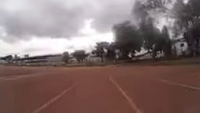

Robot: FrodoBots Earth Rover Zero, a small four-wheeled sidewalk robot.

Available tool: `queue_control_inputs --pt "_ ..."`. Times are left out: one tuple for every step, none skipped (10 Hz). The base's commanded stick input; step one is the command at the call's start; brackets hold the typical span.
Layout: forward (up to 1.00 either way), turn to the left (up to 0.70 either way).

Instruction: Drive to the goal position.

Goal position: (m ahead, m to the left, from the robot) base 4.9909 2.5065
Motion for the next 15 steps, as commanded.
queue_control_inputs --pt "0.7 0.0" --pt "0.7 0.0" --pt "0.7 0.0" --pt "0.7 0.0" --pt "0.7 0.0" --pt "0.7 0.0" --pt "0.7 0.0" --pt "0.7 0.0" --pt "0.7 0.0" --pt "0.7 0.0" --pt "0.7 0.0" --pt "0.7 0.0" --pt "0.7 0.0" --pt "0.7 0.0" --pt "0.7 0.0"
